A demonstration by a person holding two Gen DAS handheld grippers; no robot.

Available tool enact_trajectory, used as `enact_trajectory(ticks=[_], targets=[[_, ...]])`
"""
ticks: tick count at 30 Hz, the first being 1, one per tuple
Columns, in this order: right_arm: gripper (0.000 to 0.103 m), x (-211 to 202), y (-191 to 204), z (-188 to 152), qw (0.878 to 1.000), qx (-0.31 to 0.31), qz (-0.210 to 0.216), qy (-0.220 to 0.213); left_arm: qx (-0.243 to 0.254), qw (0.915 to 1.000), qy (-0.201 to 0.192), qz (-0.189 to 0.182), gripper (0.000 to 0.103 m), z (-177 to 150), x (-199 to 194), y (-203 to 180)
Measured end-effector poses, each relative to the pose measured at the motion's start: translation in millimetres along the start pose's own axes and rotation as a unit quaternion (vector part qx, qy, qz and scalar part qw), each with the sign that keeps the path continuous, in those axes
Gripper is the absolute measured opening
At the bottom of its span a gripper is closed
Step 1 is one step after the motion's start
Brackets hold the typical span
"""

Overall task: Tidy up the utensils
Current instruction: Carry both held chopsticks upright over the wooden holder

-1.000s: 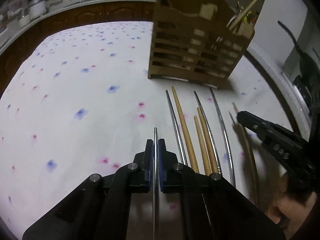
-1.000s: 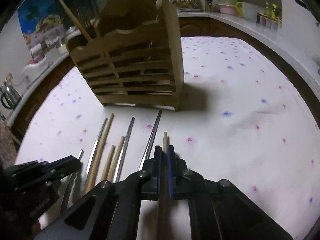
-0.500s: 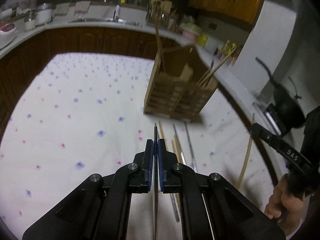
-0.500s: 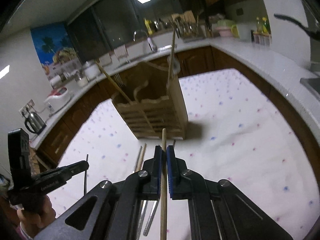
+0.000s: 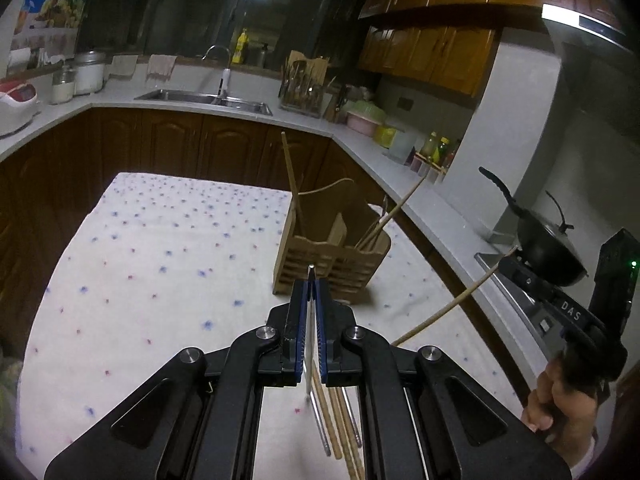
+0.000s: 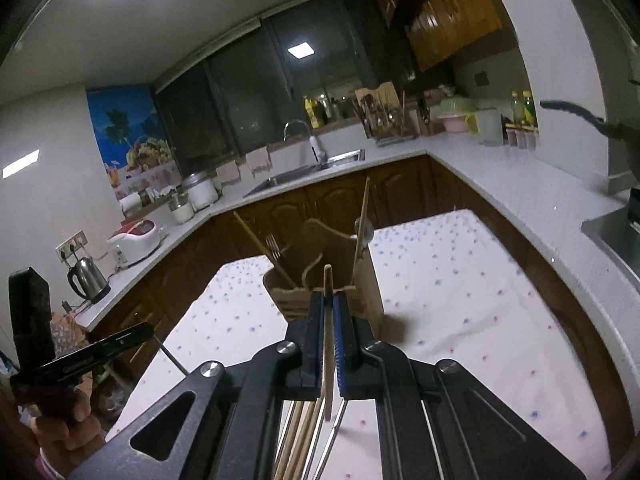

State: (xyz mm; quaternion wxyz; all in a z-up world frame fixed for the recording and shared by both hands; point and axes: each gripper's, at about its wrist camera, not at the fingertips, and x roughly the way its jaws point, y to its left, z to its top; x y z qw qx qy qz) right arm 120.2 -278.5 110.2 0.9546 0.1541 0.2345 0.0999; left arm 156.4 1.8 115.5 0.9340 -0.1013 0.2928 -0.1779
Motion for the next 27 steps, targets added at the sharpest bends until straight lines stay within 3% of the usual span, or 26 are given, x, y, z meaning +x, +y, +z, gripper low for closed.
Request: enact_trajectory(ticks=[14,27], targets=[[0.005,-2.5,1.6,13.2,1.000,-0.005,0.000,-0.015,0.006,0.9998,-0.019,0.003,0.004,16.8,-2.1,-3.2],[0.005,4.5,-4.8,45.0,0.999,-0.005,-0.004,-0.047,0.012,0.9966,-0.081,0.005,0.004,66.7,-5.9,-11.0]])
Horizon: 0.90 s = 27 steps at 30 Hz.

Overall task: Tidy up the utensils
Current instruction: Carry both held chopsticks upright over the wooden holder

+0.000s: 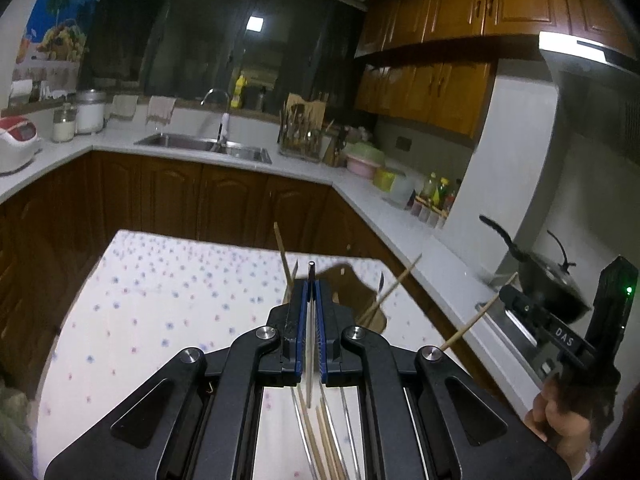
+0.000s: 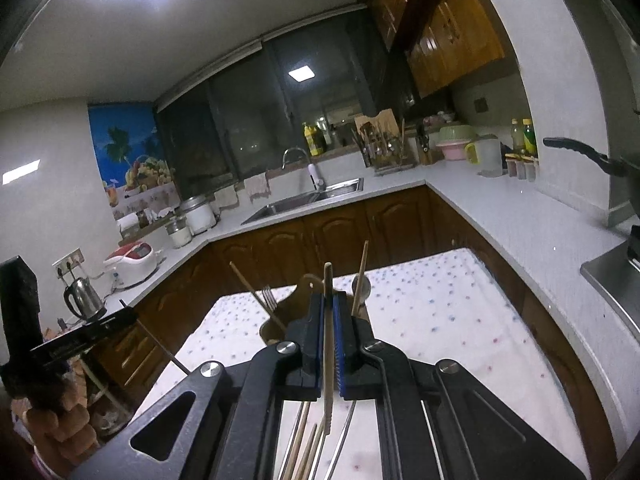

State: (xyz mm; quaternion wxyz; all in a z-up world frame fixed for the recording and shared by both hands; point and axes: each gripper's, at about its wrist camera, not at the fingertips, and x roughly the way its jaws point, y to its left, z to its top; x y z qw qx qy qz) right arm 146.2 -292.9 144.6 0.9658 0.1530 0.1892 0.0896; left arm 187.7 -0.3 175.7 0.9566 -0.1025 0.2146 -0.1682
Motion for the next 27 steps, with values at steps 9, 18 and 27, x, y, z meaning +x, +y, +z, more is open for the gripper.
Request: enact_trajectory(ticks=[9,18,27], targets=[[0.004,20.3,-1.1,47.9,0.998,-0.002,-0.014,-0.054,0.005,0.9986,-0.052,0.002,0.004,46.9,22.7,-6.1],[0.005,64.2,-8.5,59.9,0.998,0.000,-0.029,-0.054,-0.011,0.9985,-0.049,0.022,0.004,54.1,79.3,0.7],[0.005,102.4,-20.7,28.8,0.999,0.006,-0.036,-0.012,-0.034,0.9988,-0.001,0.034,0.004,17.0,130.0,17.7]])
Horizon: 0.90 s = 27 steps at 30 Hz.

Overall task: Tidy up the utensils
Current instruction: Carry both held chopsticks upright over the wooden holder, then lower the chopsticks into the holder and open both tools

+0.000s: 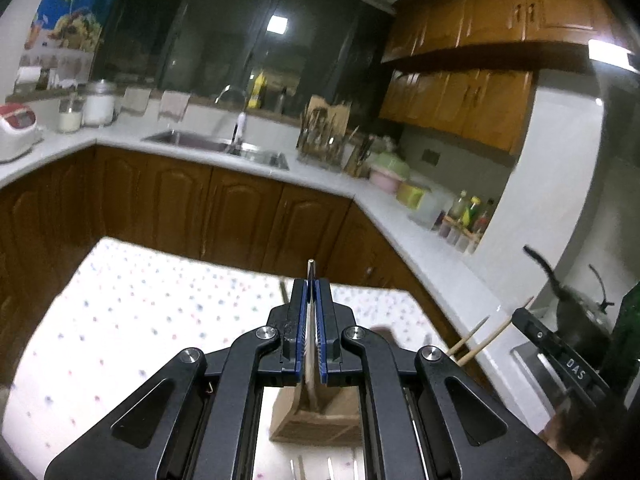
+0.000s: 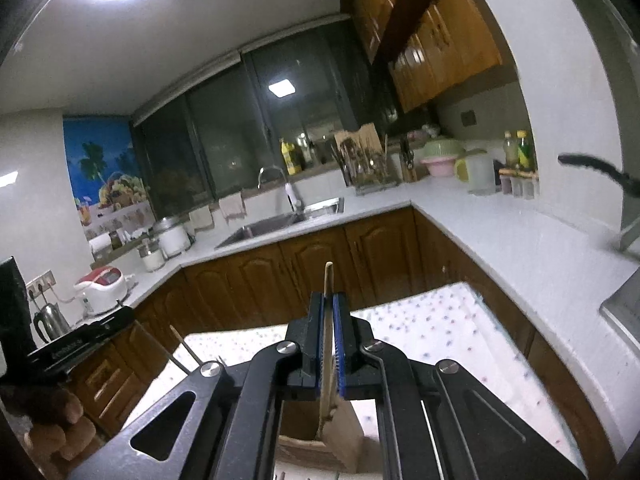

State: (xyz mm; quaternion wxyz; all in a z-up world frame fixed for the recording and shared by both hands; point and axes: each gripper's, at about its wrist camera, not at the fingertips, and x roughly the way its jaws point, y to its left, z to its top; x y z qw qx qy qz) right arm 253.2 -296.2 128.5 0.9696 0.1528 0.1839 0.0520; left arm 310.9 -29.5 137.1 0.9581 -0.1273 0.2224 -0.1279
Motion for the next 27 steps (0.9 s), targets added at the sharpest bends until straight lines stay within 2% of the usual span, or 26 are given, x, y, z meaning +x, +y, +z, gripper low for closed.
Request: enact_trajectory(ticks=[8,23,26,27], targets=[[0.005,27.0,-3.0,-28.0,0.998,0.001,0.002,0.057,-0.002,0.9991,0.043,0.006,0.004,-24.2,24.2,5.2],[0.005,27.4,-3.3,-30.8,0.998,0.003,0.002,0.060,-0.005,0.9984,0.055,0.010,0.006,-23.2,28.7,6.2],[0.010,24.8,-4.8,-31.1,0.998,0.010,0.007,0.058,-0.010,0.9982,0.059,0.006,0.008,-21.3,24.3,7.2],[0.015,21.7,-6.3,-30.5,0.998,0.016,0.009,0.054,-0.012,0.9983,0.057,0.005,0.010,-20.5,21.1,7.8]])
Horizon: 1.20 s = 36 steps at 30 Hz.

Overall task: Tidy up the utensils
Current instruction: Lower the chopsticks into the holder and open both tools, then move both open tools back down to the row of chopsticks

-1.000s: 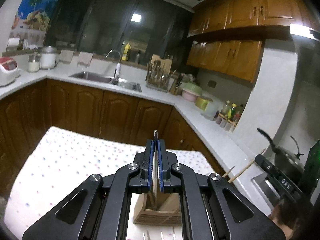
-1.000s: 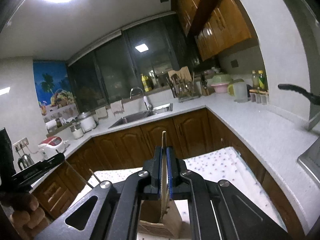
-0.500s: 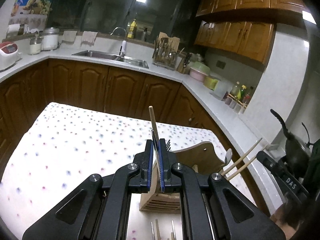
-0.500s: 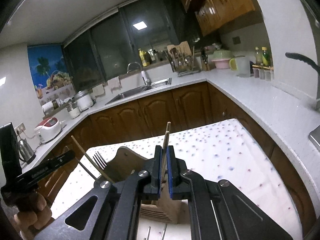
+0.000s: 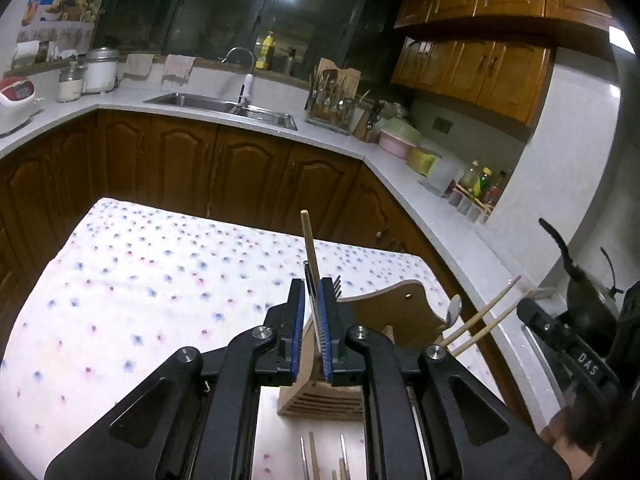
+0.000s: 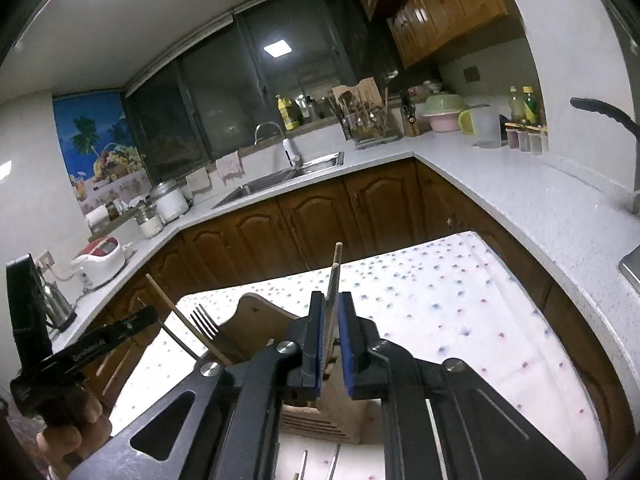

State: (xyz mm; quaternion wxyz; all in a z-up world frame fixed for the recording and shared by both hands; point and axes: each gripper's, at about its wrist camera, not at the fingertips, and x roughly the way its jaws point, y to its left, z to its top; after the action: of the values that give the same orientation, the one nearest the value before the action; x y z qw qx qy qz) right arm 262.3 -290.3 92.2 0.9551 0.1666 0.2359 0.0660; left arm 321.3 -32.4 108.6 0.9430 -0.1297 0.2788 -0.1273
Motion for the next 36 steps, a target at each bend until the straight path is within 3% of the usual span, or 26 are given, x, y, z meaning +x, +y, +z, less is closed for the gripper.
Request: enact_trajectory(ticks=[2,4,5,7,8,10,14,18,36], targets=[[0.030,-9.1,-0.4,1.0,1.000,0.007,0.006,-0.011,-0.004,1.0000,-0.004,0.000,0.024,1.4,-6.3,3.0],[0.055,-18.9,-0.7,1.6,0.999,0.013,0.012,-0.028,-0.007,0.9999,-0.012,0.002,0.035,0.0,-17.2,5.1],[0.060,-27.1,-0.4,1.5,0.999,0.016,0.015,-0.040,-0.007,0.9999,-0.014,0.004,0.045,-1.0,-22.4,6.0],[0.081,-39.4,-0.2,2.4,0.998,0.021,0.024,-0.058,-0.008,0.9997,-0.021,0.010,0.062,-4.7,-34.0,7.6],[0.088,-46.9,0.2,1.4,0.997,0.023,0.026,-0.068,-0.009,0.9995,-0.026,0.016,0.072,-7.5,-41.5,8.5],[0.099,-61.7,1.3,-0.7,0.996,0.026,0.027,-0.086,-0.012,0.9991,-0.035,0.021,0.081,-13.1,-53.0,11.6],[0.102,-84.9,2.3,-10.0,0.994,0.034,0.032,-0.097,-0.013,0.9988,-0.042,0.024,0.089,-27.2,-73.7,15.5],[0.102,-100.0,2.7,-26.4,0.995,0.038,0.031,-0.091,-0.015,0.9988,-0.037,0.029,0.090,-45.3,-88.7,20.1],[0.102,-118.1,-11.3,-103.6,0.999,0.048,0.005,-0.003,-0.031,0.9973,0.043,0.050,0.090,-124.7,-95.9,40.8]])
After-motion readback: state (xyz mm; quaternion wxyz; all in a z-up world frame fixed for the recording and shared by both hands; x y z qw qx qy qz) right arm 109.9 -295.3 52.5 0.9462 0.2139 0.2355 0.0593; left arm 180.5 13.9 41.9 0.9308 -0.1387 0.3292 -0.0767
